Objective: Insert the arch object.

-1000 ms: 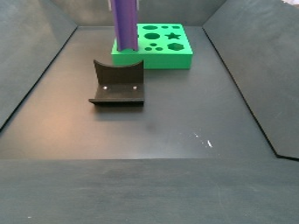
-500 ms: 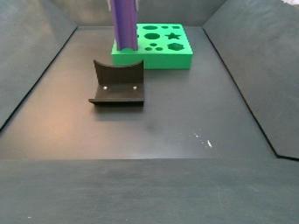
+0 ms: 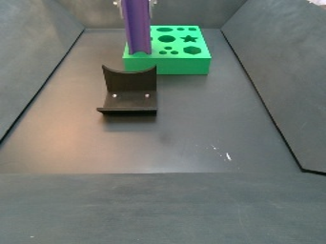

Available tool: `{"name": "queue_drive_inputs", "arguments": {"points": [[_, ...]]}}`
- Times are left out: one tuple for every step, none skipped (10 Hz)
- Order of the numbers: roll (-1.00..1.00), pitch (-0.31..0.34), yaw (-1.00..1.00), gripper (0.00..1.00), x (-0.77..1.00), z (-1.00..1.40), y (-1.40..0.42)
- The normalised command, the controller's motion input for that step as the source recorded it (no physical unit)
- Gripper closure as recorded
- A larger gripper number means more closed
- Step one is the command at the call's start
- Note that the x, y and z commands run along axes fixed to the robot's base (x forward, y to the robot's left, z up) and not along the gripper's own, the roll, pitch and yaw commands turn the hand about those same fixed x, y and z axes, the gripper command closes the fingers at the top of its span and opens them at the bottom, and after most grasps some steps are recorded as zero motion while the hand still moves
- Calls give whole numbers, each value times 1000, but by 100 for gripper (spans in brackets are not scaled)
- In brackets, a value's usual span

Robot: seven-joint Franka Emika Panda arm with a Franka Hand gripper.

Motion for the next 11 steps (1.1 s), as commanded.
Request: {"name": "queue_drive_inputs", "arguments": {"points": [[0, -17, -17, 100, 0, -286, 0], [0, -19, 0, 100, 0, -283, 0], [0, -11, 0, 100, 0, -263, 0], [0, -10, 0, 100, 0, -260, 0], [0, -13, 0, 100, 0, -260, 0], [0, -9, 0, 100, 0, -237, 0], [0, -11, 0, 100, 0, -231, 0], [0, -9, 0, 100, 0, -237, 0], [0, -11, 0, 100, 0, -203, 0], [-30, 0, 0, 100, 0, 0, 20], [0, 0, 0, 100, 0, 0, 0]]}}
